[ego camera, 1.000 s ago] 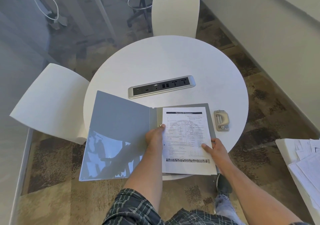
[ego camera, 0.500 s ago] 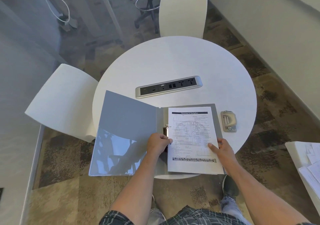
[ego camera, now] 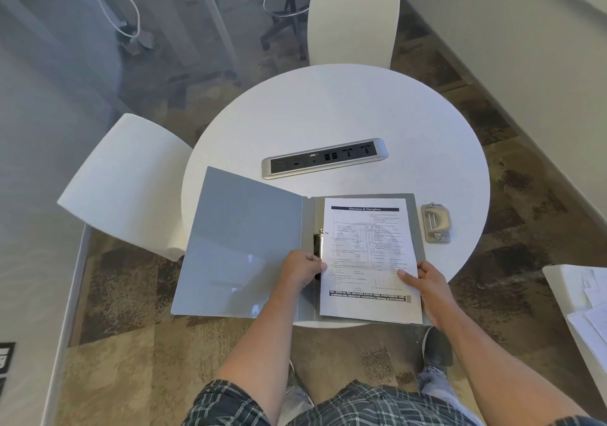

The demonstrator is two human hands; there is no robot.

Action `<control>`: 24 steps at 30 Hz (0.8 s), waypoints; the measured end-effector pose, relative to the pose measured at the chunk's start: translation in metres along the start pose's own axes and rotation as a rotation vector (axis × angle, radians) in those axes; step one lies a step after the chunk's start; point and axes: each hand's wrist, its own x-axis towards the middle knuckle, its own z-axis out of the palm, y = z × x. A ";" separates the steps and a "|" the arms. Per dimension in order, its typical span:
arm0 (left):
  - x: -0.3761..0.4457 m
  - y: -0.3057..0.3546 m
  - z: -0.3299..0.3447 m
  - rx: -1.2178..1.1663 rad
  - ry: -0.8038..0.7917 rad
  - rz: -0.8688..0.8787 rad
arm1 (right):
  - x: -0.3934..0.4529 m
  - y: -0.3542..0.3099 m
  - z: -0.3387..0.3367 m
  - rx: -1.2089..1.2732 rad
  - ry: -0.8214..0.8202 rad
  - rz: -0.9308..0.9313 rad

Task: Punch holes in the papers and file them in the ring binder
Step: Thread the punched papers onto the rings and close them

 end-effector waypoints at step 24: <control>-0.015 -0.002 0.019 0.364 0.145 0.221 | -0.006 -0.005 0.016 -0.554 0.335 -0.291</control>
